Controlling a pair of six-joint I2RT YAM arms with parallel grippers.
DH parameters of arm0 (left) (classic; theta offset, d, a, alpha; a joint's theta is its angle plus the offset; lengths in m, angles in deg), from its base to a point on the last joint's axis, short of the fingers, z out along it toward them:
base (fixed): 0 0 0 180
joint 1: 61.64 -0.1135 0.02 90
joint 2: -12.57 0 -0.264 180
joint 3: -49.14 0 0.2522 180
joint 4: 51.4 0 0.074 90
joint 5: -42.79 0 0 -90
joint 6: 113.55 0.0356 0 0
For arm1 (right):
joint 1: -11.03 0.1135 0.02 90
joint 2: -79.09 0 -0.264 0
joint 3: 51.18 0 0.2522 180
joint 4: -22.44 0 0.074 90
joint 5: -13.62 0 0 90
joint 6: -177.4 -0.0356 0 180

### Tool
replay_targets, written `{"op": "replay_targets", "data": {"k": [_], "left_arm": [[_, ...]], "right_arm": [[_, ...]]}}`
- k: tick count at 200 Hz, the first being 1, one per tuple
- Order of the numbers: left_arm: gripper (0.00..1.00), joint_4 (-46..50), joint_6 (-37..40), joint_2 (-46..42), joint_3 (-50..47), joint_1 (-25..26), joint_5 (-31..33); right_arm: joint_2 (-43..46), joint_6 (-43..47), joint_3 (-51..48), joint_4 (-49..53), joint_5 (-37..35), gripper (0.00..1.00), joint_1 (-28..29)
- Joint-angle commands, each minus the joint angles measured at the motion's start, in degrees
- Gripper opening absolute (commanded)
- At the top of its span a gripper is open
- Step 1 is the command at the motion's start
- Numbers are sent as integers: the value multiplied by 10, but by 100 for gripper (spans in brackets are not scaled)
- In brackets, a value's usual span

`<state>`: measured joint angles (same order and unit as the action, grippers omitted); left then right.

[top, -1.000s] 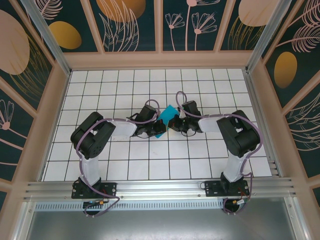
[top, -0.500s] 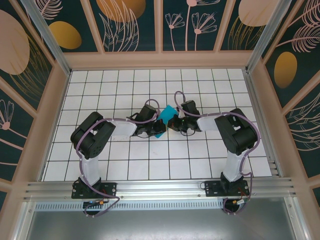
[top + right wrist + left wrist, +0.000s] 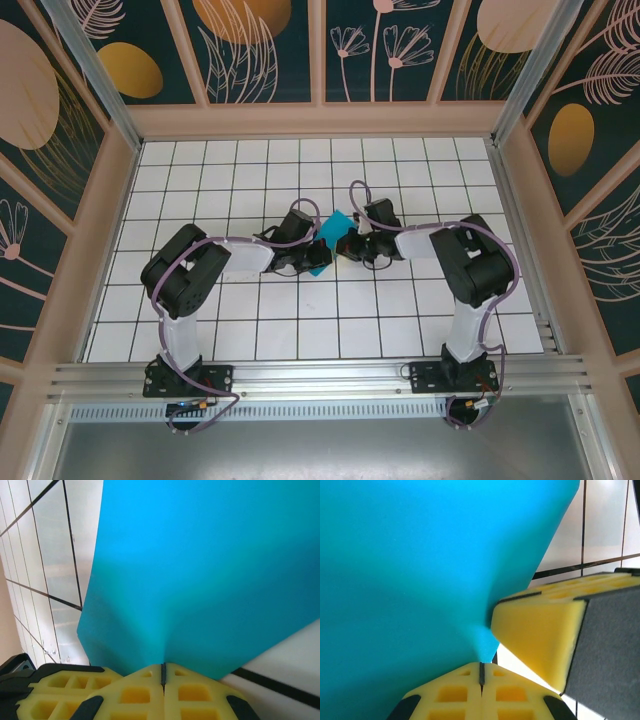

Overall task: Fold a paper plane with a square sheet of paper (pick it up from the middle)
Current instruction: First fold in half a square sheet of paper at the center of the table.

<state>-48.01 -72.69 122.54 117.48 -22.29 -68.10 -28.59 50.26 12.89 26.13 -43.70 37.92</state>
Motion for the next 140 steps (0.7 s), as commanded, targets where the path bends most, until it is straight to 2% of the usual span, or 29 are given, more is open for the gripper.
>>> {"op": "replay_targets", "data": {"k": [1,100,140], "left_arm": [[0,82,15,-5,-24,1,22],[0,84,14,-6,-27,0,23],[0,82,14,-3,-22,0,23]], "right_arm": [[-27,29,17,18,-47,0,-35],[-71,59,80,44,-87,0,-113],[-62,73,100,52,-94,0,-130]]}}
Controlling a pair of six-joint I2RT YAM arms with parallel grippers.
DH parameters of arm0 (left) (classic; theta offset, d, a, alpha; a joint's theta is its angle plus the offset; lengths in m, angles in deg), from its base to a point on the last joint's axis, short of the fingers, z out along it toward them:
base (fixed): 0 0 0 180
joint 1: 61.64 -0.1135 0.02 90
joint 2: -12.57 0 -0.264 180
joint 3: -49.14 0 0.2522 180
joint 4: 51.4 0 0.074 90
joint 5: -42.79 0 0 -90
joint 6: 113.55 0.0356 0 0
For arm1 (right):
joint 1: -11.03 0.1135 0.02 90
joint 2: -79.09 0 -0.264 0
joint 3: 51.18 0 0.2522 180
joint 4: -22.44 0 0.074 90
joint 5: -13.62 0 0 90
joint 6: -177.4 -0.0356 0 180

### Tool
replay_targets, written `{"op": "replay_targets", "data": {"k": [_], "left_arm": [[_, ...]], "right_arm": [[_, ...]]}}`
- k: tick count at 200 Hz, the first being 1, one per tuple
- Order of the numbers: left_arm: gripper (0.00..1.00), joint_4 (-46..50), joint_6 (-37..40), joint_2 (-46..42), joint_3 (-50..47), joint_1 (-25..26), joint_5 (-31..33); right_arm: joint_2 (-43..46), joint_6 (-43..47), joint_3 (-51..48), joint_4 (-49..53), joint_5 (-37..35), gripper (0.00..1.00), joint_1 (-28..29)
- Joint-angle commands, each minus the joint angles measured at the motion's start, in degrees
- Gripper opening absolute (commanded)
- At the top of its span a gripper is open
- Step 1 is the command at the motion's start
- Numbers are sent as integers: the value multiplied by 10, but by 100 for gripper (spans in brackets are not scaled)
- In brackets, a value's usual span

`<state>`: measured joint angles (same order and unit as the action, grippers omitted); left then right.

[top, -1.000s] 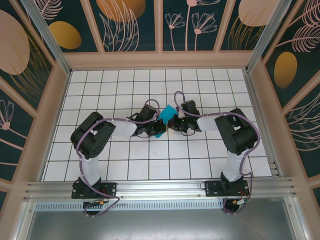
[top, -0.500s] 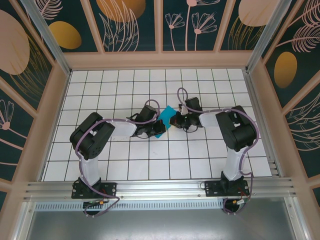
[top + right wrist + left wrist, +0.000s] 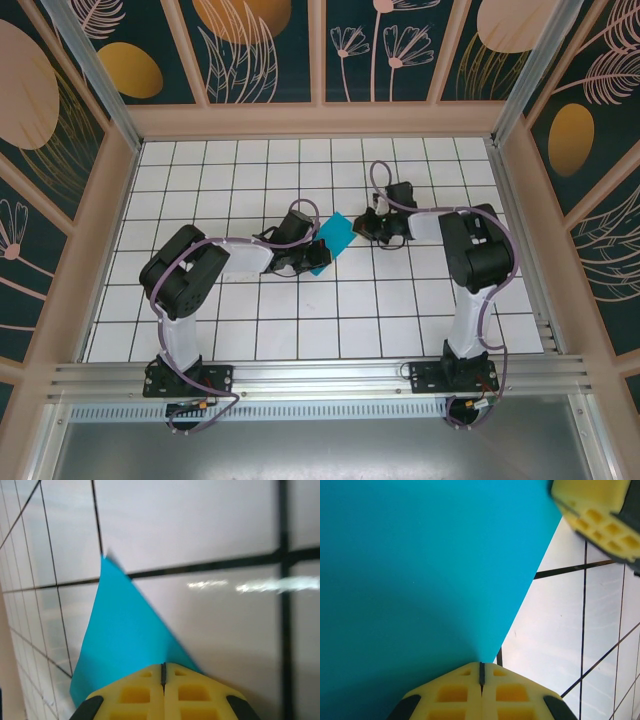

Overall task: Fold a paper plane with a square sheet of paper (pick it up from the middle)
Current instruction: First fold in half a square sheet of paper at the center of the table.

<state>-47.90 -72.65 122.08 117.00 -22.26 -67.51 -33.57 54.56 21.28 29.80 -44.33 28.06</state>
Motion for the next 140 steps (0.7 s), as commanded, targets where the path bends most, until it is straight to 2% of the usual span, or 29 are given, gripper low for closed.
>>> {"op": "replay_targets", "data": {"k": [1,35,78,140], "left_arm": [[0,81,14,1,-17,0,17],[0,79,14,3,-16,1,17],[0,76,11,6,-7,1,18],[0,73,12,5,-1,0,17]], "right_arm": [[-12,30,17,15,-88,0,-32],[18,43,16,5,-68,0,-35],[90,31,-44,-31,-31,0,-16],[35,13,-40,-31,-2,0,52]]}}
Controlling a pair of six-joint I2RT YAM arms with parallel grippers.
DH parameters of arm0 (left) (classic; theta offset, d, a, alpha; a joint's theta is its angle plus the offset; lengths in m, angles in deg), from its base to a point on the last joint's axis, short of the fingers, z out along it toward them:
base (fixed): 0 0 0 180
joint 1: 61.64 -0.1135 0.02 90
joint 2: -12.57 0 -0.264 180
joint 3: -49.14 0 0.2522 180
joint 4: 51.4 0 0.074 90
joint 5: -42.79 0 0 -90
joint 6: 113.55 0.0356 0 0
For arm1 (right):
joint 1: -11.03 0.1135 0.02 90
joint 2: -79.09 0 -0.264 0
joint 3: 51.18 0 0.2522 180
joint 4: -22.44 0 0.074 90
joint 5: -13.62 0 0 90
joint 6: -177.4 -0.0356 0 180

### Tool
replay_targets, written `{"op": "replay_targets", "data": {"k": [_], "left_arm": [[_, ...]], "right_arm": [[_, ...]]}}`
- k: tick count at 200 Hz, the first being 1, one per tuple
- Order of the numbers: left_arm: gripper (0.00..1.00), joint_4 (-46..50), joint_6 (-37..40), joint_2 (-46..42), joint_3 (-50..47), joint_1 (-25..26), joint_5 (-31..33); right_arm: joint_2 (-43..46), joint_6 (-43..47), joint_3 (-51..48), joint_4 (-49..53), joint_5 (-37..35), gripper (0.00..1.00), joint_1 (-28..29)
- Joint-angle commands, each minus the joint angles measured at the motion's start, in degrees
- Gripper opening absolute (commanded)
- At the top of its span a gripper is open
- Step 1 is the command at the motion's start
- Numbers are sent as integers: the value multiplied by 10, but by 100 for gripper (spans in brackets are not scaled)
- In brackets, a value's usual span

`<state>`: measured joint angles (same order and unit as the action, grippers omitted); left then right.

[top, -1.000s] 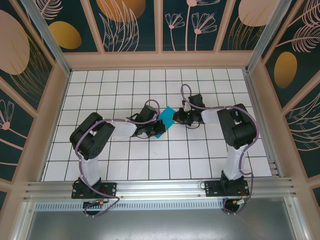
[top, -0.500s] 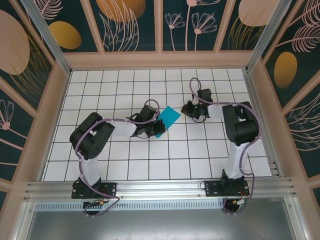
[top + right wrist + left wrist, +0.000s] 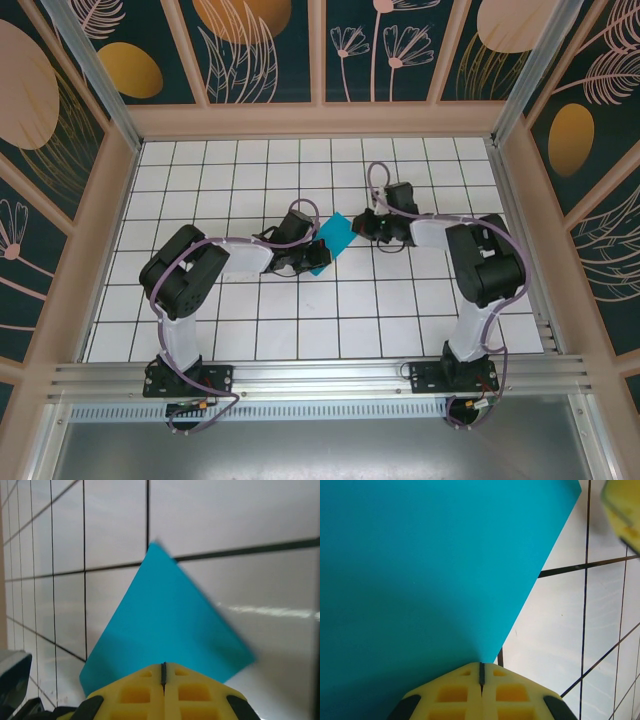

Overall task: Fold a paper plane with a square sheet of paper (pick it up from the middle)
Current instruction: First fold in half a square sheet of paper at the center of the table.

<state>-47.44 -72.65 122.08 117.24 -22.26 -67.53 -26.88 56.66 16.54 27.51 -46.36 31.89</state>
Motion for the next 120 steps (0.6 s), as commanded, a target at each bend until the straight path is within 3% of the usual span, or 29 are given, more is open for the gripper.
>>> {"op": "replay_targets", "data": {"k": [1,56,120], "left_arm": [[0,68,11,5,-4,0,17],[0,34,32,-9,11,0,3],[5,10,86,13,95,-5,10]], "right_arm": [[-33,-8,8,-8,18,0,14],[-75,27,38,47,0,0,13],[-107,91,87,88,9,0,3]]}}
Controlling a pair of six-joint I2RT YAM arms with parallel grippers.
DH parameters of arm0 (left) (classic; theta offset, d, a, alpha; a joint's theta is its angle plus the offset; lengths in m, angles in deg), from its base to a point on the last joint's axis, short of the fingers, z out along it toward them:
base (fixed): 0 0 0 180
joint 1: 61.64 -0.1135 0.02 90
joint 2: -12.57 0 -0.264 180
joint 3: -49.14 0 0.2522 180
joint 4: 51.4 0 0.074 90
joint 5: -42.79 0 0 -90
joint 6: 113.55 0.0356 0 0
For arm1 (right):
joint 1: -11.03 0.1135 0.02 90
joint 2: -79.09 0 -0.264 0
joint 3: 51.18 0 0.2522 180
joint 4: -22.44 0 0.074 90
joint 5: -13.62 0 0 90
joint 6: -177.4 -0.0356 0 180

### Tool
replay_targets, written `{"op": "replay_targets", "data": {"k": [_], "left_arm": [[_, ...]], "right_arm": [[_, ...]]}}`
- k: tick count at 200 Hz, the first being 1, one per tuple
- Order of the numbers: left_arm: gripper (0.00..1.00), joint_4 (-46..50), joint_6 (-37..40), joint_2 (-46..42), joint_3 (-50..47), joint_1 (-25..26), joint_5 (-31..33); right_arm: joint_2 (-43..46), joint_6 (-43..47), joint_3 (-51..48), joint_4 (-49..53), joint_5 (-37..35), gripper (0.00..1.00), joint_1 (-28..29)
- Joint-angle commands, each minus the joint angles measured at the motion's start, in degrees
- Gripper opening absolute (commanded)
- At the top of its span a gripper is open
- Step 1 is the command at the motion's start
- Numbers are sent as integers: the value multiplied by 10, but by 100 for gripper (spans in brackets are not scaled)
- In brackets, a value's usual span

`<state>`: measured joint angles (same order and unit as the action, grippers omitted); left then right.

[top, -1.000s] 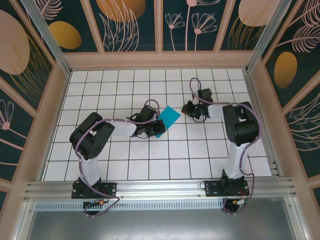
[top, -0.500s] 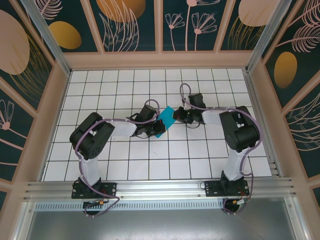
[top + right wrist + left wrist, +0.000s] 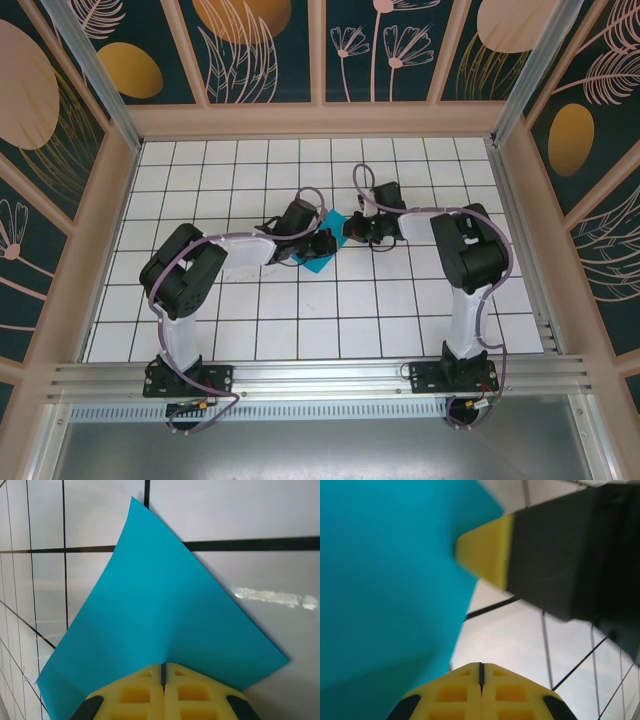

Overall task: Fold a paper plane with a square sheet of paper (pick it up from the middle)
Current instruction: First fold in half a square sheet of paper at the center of the table.

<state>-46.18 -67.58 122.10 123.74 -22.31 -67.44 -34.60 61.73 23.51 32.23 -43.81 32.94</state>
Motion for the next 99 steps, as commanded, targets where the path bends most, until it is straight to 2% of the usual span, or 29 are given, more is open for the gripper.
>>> {"op": "replay_targets", "data": {"k": [1,40,99], "left_arm": [[5,-2,36,14,31,-5,9],[4,8,56,45,46,-13,23],[2,-11,67,70,39,-15,-13]], "right_arm": [[-31,40,18,41,-16,0,-8],[-39,49,24,50,-9,0,-14],[-47,57,27,57,-2,0,-15]]}}
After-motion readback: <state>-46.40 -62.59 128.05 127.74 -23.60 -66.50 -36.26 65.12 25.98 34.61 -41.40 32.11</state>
